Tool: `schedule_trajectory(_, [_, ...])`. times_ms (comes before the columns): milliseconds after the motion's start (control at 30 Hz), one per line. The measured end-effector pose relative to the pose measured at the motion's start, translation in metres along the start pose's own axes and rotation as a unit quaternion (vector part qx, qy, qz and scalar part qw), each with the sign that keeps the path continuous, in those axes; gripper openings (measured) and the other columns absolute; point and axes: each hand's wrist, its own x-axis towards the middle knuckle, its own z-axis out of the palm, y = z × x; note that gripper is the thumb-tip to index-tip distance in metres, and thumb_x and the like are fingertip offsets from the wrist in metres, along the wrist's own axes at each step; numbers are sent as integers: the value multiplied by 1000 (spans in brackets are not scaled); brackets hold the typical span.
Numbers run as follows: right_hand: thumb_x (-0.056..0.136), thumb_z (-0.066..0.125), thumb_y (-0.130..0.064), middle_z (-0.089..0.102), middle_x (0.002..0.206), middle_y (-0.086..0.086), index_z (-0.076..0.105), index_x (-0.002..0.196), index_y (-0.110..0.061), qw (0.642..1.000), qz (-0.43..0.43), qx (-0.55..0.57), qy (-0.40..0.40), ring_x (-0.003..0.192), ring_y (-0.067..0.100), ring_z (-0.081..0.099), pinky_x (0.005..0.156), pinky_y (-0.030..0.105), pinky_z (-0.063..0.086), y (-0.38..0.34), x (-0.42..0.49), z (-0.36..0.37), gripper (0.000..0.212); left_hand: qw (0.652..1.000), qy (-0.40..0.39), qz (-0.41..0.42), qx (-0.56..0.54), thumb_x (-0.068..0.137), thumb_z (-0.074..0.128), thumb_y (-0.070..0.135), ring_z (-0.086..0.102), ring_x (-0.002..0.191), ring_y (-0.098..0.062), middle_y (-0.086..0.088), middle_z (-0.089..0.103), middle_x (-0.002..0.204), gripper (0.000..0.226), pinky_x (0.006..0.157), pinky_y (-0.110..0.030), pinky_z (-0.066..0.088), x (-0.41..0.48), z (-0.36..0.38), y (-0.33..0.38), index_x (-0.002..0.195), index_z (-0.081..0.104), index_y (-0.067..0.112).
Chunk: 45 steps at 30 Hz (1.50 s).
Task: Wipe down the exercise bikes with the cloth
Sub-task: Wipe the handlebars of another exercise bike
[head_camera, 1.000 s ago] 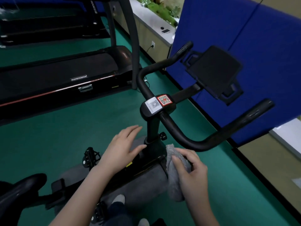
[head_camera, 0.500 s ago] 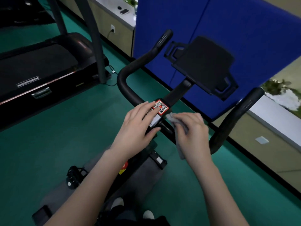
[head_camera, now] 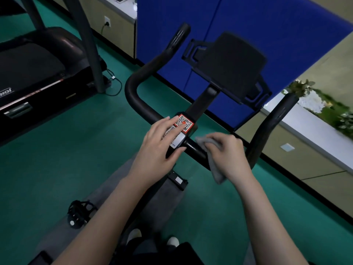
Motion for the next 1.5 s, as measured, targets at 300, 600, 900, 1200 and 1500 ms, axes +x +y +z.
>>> schedule_trajectory(300, [84,67,-13,71,77,4,68,68,-26,977,105,52,-176,78,19,65,83,42,55,11,37,-8,21,999,9,20,-33,88,63,32,37,133,-22,-3,45,141,50,107,-48,34,1,1,-4,132,54,11])
schedule_trajectory(600, [81,67,-3,57,83,-7,75,91,-13,990,-46,39,130,78,6,54,75,7,39,-12,-13,25,15,996,-19,15,-83,86,61,35,36,134,-20,1,44,142,52,104,-50,37,3,-5,-12,133,53,15])
schedule_trajectory(900, [81,69,-1,62,87,9,73,97,-1,937,-68,44,340,83,17,62,82,23,50,-1,-52,63,16,995,-33,11,-91,88,60,33,32,135,-18,4,40,144,51,106,-51,35,2,-6,-13,136,50,18])
schedule_trajectory(1200, [77,67,-2,62,84,11,73,98,-2,943,-75,38,322,77,22,62,71,33,54,-21,-33,82,21,992,-76,12,-98,90,50,29,30,134,-13,7,38,144,47,112,-37,27,6,-21,-14,136,50,18])
schedule_trajectory(1500, [77,66,3,60,83,14,73,94,2,928,-65,-13,366,79,20,57,82,15,45,20,-65,57,18,993,-74,10,-95,90,49,31,31,135,-14,6,38,145,48,113,-40,27,4,-19,-11,136,50,17])
